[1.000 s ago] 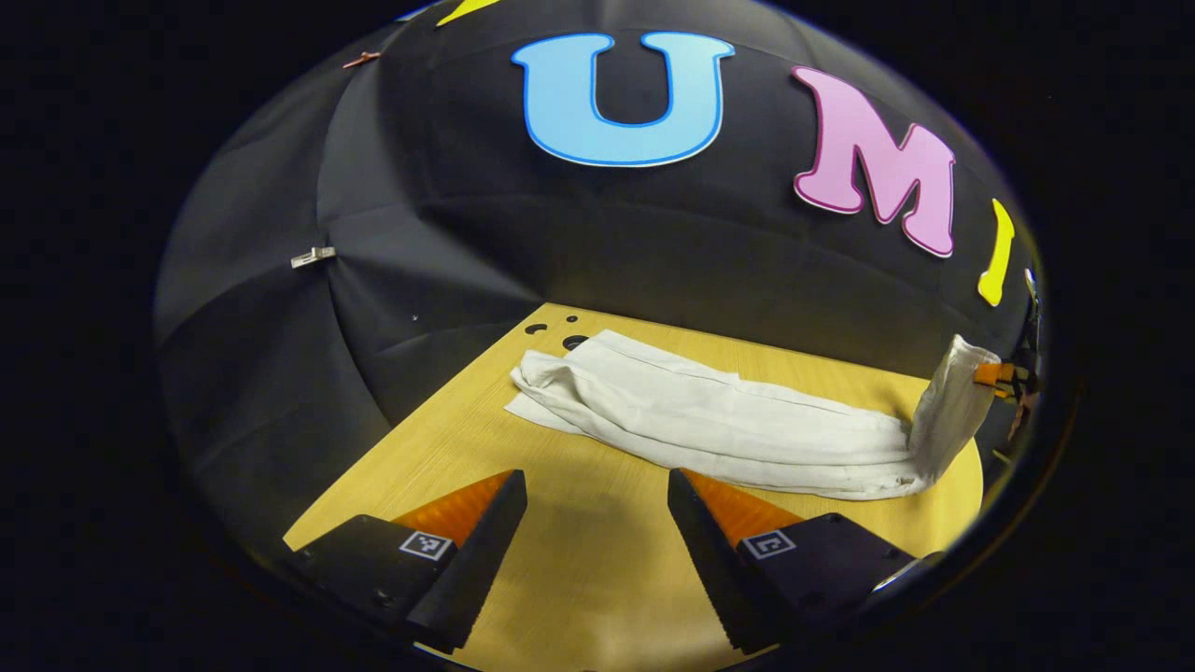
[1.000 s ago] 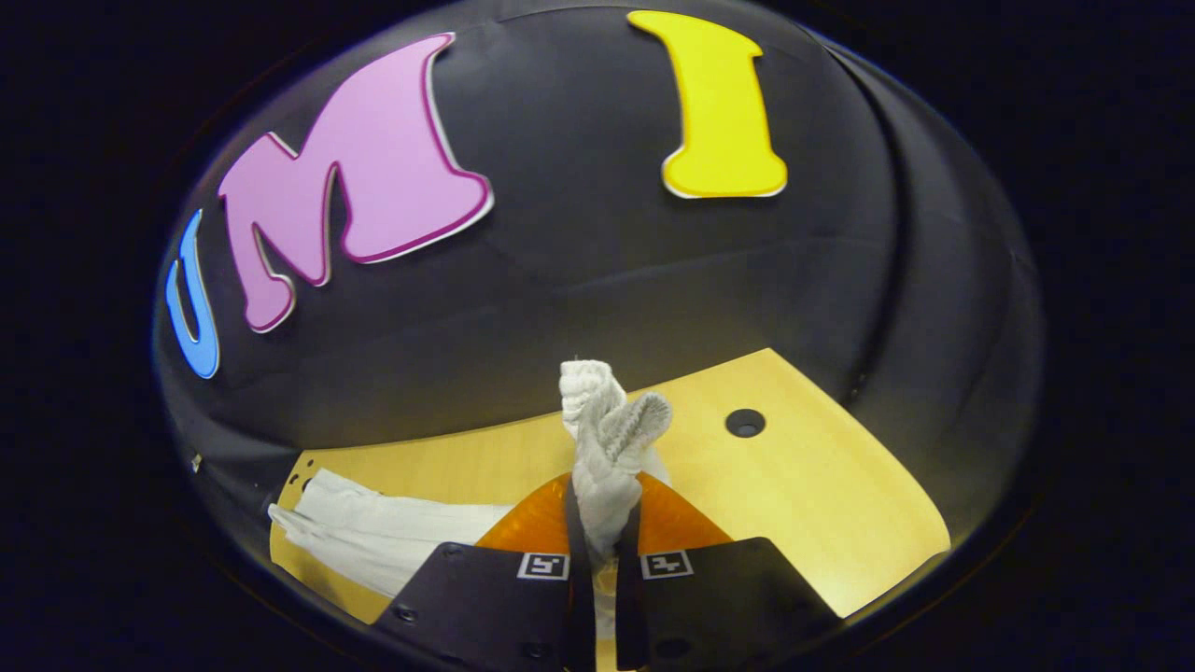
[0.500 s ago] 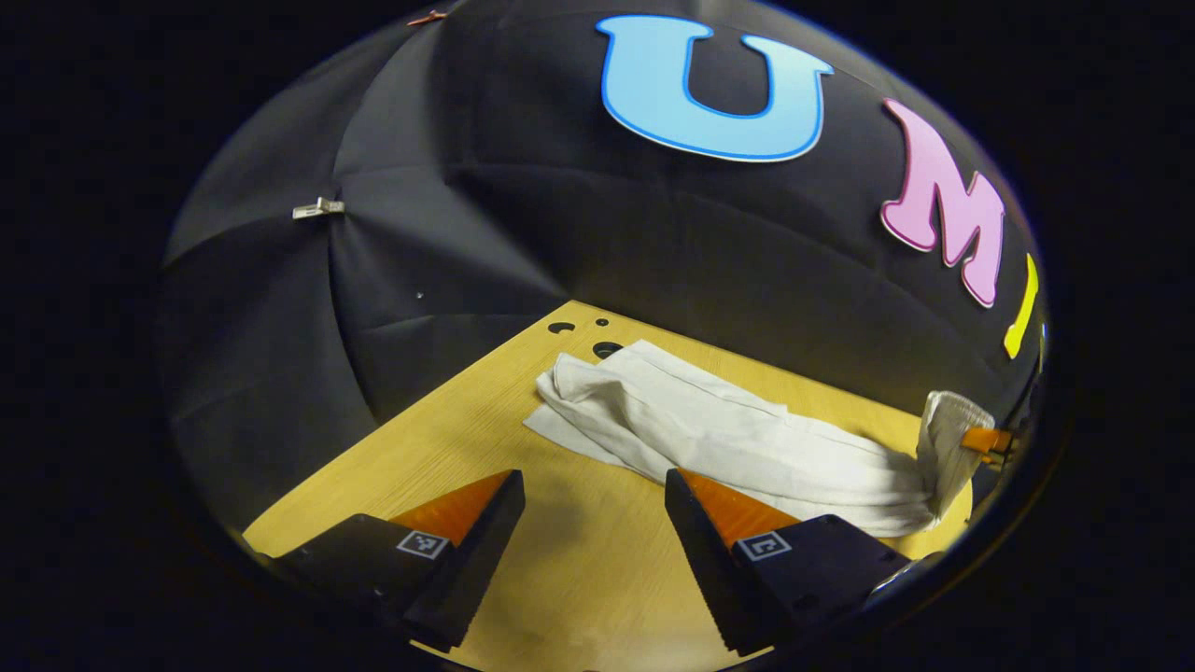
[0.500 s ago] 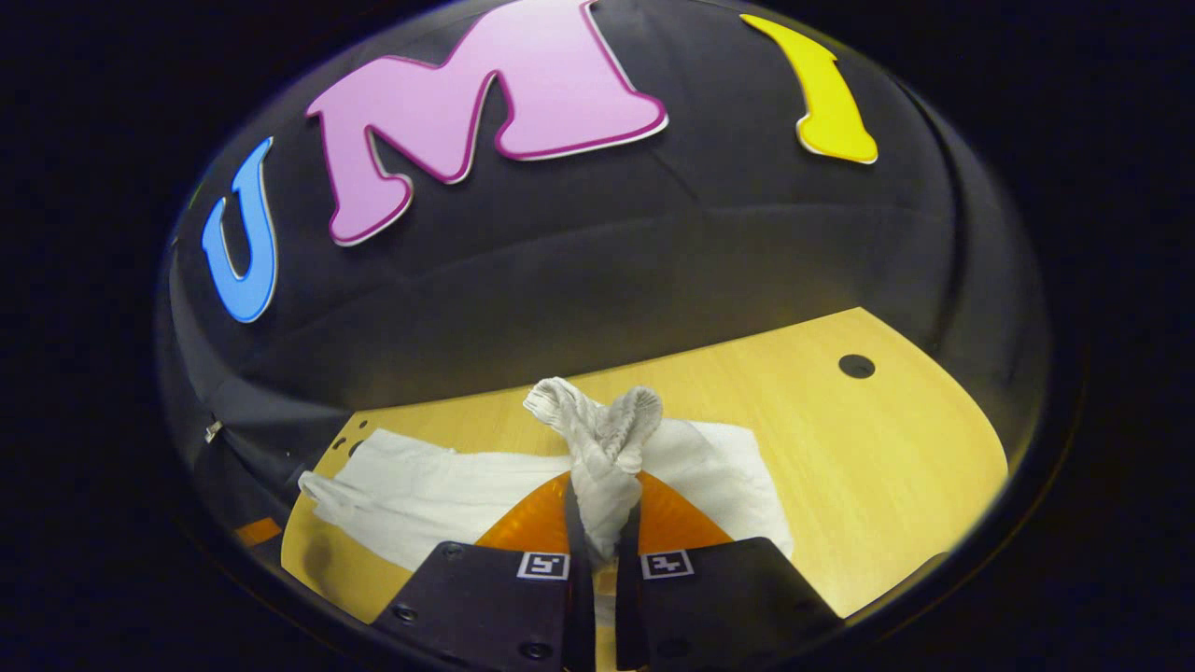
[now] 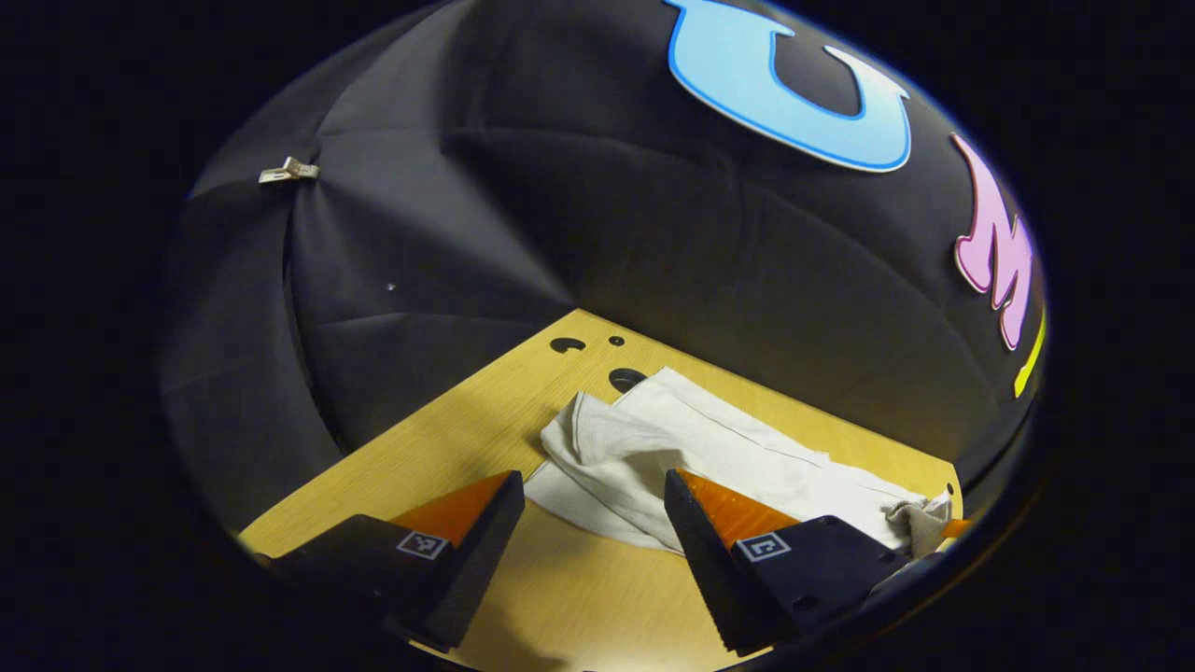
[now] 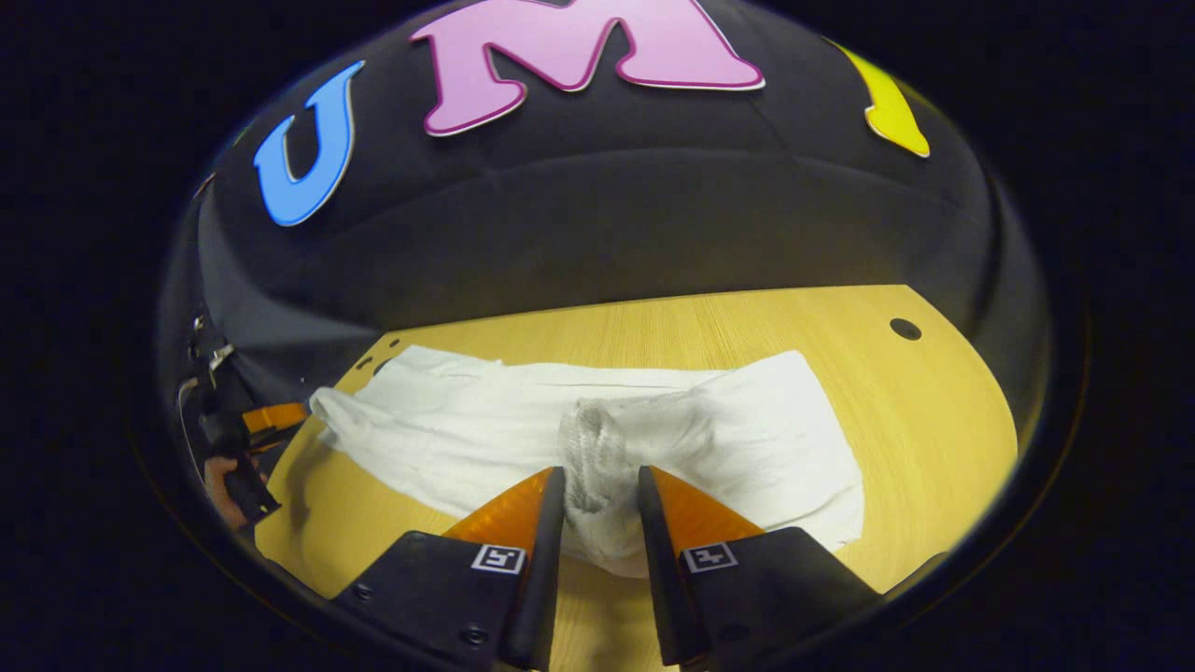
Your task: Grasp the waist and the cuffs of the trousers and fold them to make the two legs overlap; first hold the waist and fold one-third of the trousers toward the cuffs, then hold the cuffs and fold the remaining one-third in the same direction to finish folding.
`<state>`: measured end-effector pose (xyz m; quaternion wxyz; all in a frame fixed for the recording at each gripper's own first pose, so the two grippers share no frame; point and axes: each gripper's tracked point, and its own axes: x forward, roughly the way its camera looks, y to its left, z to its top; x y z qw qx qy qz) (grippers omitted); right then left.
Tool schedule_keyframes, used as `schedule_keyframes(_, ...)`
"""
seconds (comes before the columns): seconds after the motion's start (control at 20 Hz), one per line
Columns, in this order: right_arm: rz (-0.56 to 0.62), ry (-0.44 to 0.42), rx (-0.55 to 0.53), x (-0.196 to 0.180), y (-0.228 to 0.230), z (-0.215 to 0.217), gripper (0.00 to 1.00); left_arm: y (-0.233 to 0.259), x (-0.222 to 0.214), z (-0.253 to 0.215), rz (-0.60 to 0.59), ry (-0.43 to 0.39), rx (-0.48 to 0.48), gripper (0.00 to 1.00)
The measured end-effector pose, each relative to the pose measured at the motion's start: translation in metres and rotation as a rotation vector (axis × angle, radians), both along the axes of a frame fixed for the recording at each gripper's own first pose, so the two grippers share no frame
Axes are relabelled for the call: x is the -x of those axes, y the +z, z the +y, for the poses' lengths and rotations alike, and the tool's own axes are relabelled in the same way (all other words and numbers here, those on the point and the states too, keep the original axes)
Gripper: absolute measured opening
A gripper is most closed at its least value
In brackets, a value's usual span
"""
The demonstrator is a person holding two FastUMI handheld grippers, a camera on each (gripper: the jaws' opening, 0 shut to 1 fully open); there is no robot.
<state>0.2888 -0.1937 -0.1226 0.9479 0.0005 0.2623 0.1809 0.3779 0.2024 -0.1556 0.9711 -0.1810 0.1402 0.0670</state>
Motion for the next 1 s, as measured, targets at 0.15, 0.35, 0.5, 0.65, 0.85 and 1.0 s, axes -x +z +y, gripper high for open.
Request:
schedule_keyframes(0.15,-0.032,0.027,0.064,0.019,0.026,-0.023,0.68,-0.013,-0.020,0.007,0.019,0.004,0.009,0.96)
schedule_keyframes(0.35,-0.032,-0.002,0.098,0.061,0.050,-0.053,0.97,-0.029,-0.042,0.016,0.065,-0.009,-0.049,0.96)
schedule_keyframes(0.5,-0.028,-0.051,0.136,0.096,0.066,-0.089,1.00,-0.030,-0.055,0.017,0.080,-0.026,-0.077,0.95)
schedule_keyframes(0.65,0.010,-0.094,0.161,0.134,0.069,-0.119,1.00,-0.038,-0.059,0.009,0.136,-0.043,-0.159,0.93)
schedule_keyframes(0.85,0.077,-0.179,0.146,0.171,0.068,-0.149,1.00,-0.041,-0.059,0.004,0.209,-0.067,-0.275,0.81)
schedule_keyframes(1.0,0.153,-0.207,0.088,0.208,0.058,-0.151,0.99,-0.044,-0.058,-0.009,0.233,-0.099,-0.259,0.59)
